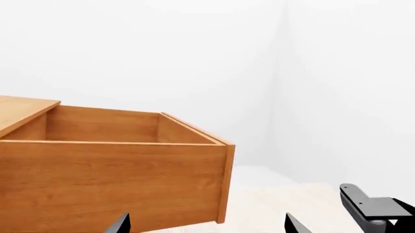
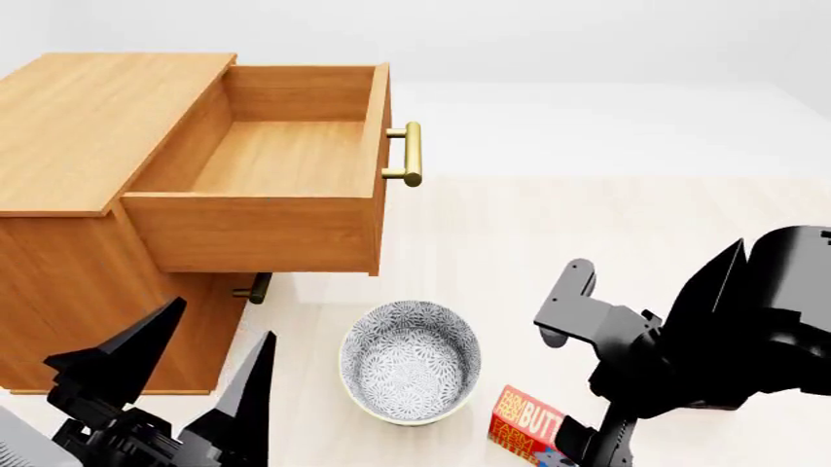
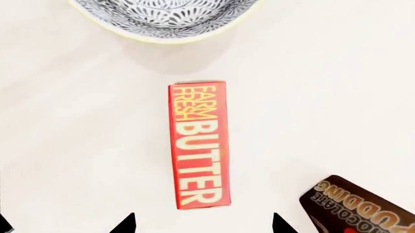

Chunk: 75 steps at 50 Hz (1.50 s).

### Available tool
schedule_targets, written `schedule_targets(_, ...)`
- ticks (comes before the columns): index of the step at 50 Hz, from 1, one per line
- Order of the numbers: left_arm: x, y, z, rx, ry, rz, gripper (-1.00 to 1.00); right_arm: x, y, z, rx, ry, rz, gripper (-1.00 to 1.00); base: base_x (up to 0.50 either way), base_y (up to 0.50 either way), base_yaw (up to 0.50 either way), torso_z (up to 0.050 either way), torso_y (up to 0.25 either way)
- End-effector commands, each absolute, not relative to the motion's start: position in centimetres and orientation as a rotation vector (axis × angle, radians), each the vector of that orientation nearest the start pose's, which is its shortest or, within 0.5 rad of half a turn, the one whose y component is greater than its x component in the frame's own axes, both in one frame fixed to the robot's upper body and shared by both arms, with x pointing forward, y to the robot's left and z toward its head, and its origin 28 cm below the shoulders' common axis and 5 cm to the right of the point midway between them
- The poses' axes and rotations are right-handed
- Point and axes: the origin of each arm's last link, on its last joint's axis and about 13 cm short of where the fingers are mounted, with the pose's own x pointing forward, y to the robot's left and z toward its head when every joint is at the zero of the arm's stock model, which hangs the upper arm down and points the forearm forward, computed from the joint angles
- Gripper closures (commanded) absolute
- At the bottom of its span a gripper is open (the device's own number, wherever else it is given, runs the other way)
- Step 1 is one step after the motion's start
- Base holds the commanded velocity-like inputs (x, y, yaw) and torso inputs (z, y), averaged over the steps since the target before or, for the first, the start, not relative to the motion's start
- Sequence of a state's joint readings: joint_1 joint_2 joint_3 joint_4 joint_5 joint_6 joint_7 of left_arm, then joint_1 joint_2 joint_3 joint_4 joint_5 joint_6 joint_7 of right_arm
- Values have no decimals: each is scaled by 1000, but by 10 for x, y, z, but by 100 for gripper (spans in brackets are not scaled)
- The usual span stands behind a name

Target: Put the butter at the back in the top drawer of the cabinet and close it.

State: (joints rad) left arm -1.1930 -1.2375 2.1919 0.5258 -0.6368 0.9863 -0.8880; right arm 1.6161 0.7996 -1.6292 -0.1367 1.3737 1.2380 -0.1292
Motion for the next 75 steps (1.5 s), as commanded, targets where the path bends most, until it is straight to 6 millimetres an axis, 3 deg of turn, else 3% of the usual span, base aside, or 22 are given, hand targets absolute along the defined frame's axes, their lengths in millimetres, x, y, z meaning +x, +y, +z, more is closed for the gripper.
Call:
schedule_targets(1, 136, 264, 146, -176, -241, -439, -100, 278, -167, 207, -671, 1125, 759, -100, 0, 0, 0, 0, 0)
schedule_targets(25, 138, 264, 144, -176, -234, -442, -100, 289, -167, 186, -649, 1147, 774, -100, 0, 0, 0, 0, 0)
schedule_targets(75, 137, 263, 143, -170, -236, -438, -100, 287, -173, 146, -634, 1221, 781, -100, 0, 0, 0, 0, 0)
